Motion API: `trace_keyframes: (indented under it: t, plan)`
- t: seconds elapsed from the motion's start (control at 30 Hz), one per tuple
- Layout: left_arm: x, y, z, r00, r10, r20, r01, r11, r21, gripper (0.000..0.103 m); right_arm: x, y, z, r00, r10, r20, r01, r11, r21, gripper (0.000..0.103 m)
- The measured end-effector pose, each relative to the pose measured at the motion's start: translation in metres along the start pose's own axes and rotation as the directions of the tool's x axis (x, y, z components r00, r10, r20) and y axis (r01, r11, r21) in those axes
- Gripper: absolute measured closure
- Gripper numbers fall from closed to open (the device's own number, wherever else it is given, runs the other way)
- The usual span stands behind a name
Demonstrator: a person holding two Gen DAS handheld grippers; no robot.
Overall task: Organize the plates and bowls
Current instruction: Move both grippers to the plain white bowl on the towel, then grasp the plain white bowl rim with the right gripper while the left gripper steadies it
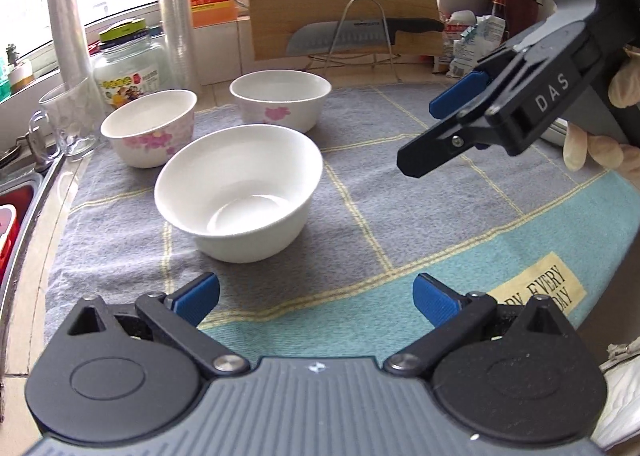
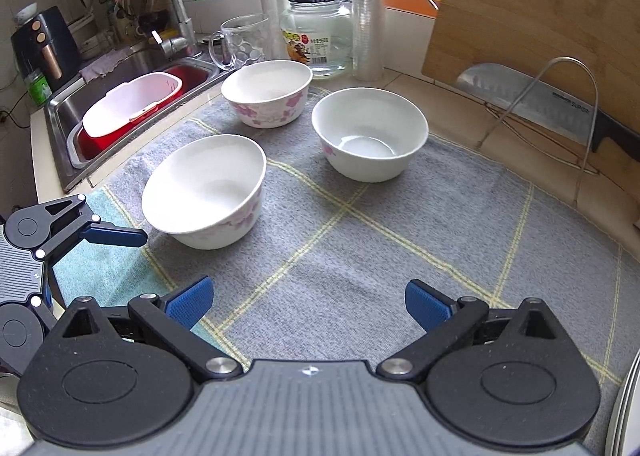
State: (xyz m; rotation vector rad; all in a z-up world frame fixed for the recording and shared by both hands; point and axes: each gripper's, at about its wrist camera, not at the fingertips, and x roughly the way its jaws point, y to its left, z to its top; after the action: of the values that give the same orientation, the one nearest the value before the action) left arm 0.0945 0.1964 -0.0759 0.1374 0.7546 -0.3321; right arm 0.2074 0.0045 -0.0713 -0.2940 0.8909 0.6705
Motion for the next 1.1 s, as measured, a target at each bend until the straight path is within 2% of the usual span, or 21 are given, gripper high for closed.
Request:
trace_keyframes:
  t: [0.23, 0.5, 0.77, 0.83, 0.9, 1.1]
  plan:
    - [0.002, 0.021, -0.002, 0.998, 0.054, 0.038, -0.055, 0.998, 0.017, 0.001, 0.014, 0.02, 0.014, 1.0, 0.004, -0.001, -0.004, 1.0, -0.023, 0.0]
    - [0.01, 0.035, 0.003, 0.996, 0.062, 0.068, -0.064, 0.997, 0.039, 0.001, 0.029, 0.031, 0.025, 1.0, 0.018, -0.001, -0.018, 1.0, -0.017, 0.0]
    - [0.019, 0.043, 0.009, 0.995, 0.032, 0.094, -0.038, 0.997, 0.069, 0.004, 0.05, 0.039, 0.041, 0.998, 0.067, -0.002, -0.067, 0.998, -0.021, 0.0]
    - [0.022, 0.043, 0.01, 0.996, 0.015, 0.093, -0.022, 0.997, 0.075, 0.013, 0.055, 0.04, 0.045, 0.996, 0.086, -0.004, -0.086, 0.996, -0.02, 0.0]
    - [0.025, 0.044, 0.011, 0.996, 0.007, 0.088, -0.015, 0.997, 0.081, 0.017, 0.06, 0.041, 0.049, 0.995, 0.1, -0.002, -0.1, 0.995, -0.019, 0.0]
    - [0.026, 0.045, 0.011, 0.995, -0.019, 0.096, 0.01, 0.996, 0.091, 0.019, 0.07, 0.044, 0.057, 0.993, 0.122, -0.008, -0.122, 0.992, -0.037, 0.0]
